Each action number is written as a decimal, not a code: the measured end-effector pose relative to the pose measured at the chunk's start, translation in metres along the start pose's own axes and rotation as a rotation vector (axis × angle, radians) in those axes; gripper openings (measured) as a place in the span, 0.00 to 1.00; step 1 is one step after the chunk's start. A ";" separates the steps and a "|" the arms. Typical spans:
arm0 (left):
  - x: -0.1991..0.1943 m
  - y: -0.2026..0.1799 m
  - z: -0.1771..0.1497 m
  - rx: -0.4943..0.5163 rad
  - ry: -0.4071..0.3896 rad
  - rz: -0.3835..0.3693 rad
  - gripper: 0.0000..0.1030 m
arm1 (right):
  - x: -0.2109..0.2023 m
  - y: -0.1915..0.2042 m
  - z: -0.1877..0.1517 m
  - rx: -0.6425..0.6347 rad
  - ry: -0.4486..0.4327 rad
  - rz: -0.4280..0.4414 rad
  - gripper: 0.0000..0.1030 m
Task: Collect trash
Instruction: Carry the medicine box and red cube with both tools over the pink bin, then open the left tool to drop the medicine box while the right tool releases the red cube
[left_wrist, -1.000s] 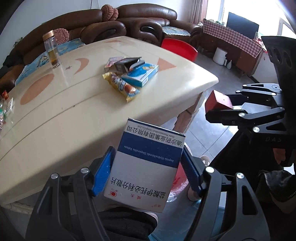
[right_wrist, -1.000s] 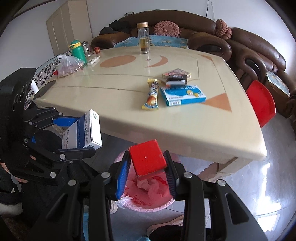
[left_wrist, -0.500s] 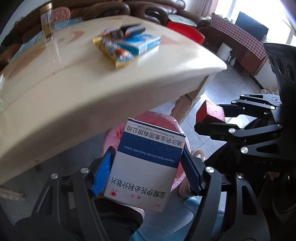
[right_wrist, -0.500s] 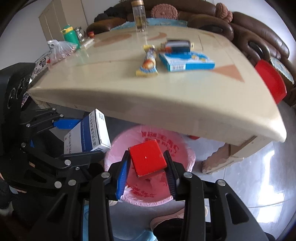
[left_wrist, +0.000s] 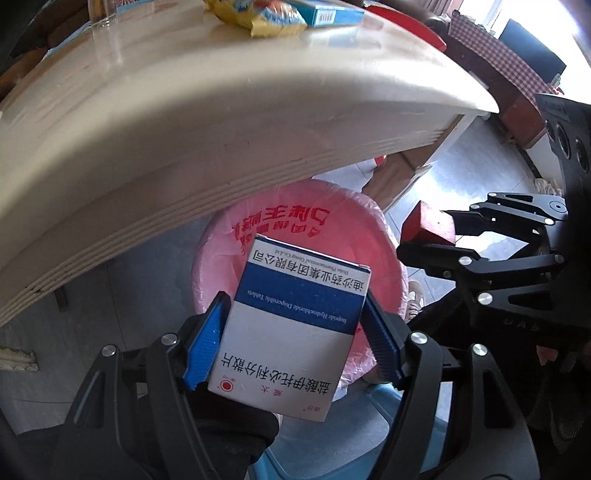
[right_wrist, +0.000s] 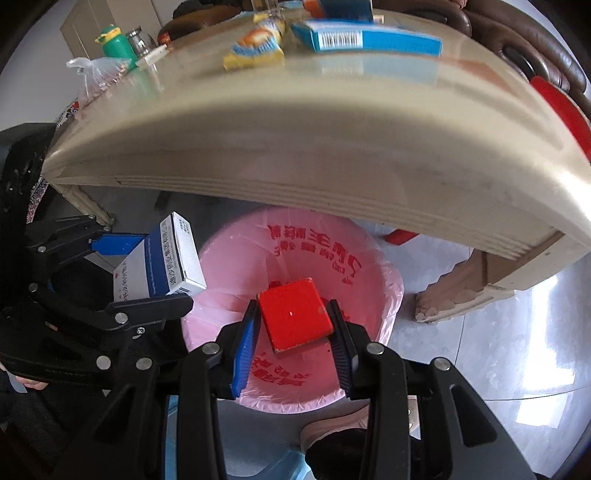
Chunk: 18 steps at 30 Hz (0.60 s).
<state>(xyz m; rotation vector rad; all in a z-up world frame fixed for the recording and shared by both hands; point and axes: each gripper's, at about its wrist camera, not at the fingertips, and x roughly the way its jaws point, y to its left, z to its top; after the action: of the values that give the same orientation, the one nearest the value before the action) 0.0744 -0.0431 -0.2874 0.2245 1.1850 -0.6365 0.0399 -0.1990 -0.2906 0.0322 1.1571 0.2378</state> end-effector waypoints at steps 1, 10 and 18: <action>0.002 0.000 0.001 0.001 0.004 -0.003 0.68 | 0.002 0.000 0.000 0.000 0.003 -0.001 0.35; 0.047 0.000 0.003 -0.002 0.091 -0.031 0.68 | 0.035 -0.013 -0.004 0.022 0.072 0.033 0.35; 0.078 0.002 0.001 0.002 0.154 -0.019 0.67 | 0.061 -0.018 0.000 0.029 0.121 0.039 0.35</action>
<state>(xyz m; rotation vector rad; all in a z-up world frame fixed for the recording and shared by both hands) 0.0942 -0.0693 -0.3585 0.2677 1.3357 -0.6453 0.0660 -0.2038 -0.3479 0.0669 1.2812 0.2603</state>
